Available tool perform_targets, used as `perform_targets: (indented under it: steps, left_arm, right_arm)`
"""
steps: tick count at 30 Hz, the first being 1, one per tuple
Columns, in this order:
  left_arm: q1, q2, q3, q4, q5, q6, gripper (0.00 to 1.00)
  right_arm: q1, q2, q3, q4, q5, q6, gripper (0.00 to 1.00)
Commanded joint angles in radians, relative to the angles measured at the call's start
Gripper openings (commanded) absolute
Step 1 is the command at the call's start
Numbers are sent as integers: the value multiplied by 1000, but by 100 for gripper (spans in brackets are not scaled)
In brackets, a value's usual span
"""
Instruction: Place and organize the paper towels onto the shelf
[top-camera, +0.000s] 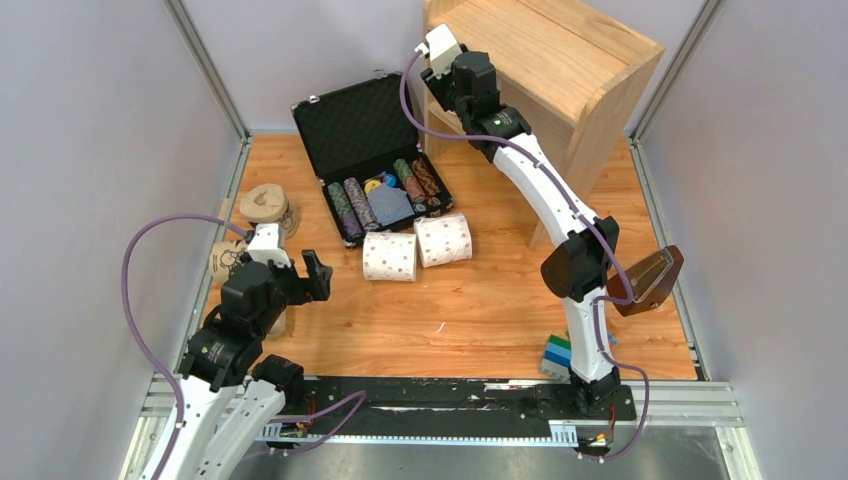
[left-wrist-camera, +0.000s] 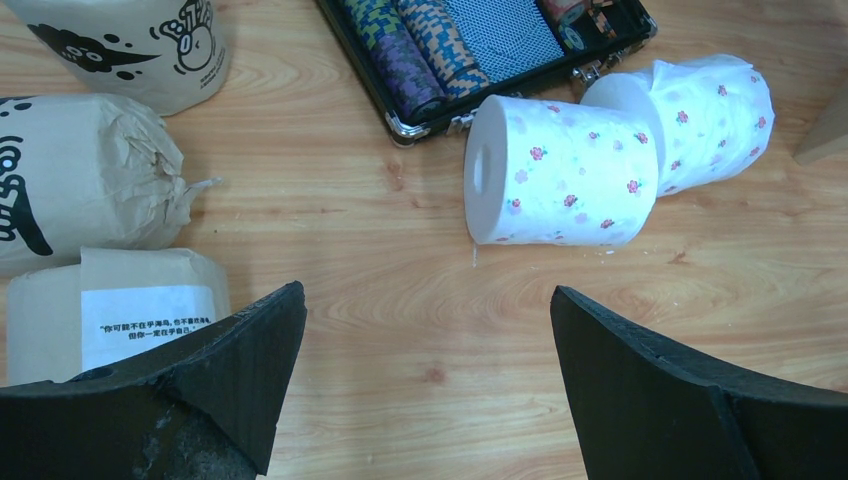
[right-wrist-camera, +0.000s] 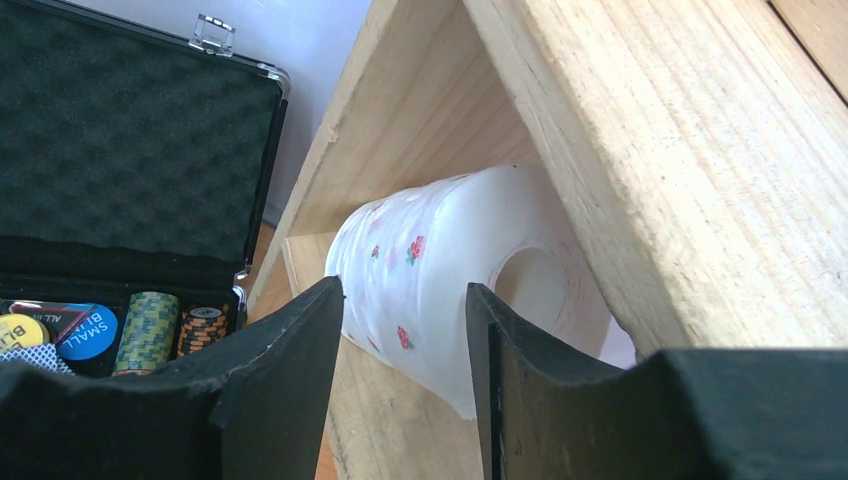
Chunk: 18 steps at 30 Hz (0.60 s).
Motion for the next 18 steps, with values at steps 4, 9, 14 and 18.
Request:
perform_targets:
  steps: [4, 9, 14, 18]
  left_arm:
    - [-6, 2, 15, 9, -8, -5, 100]
    - [-6, 4, 14, 11, -4, -6, 100]
    - [-6, 8, 14, 12, 5, -4, 100]
    - [-6, 10, 13, 14, 10, -4, 100]
  right_arm:
    - [3, -58, 25, 51, -41, -25, 53]
    - [3, -57, 3, 51, -62, -20, 55]
    - [-1, -35, -15, 60, -98, -22, 57]
    - [-12, -3, -11, 76, -132, -3, 58]
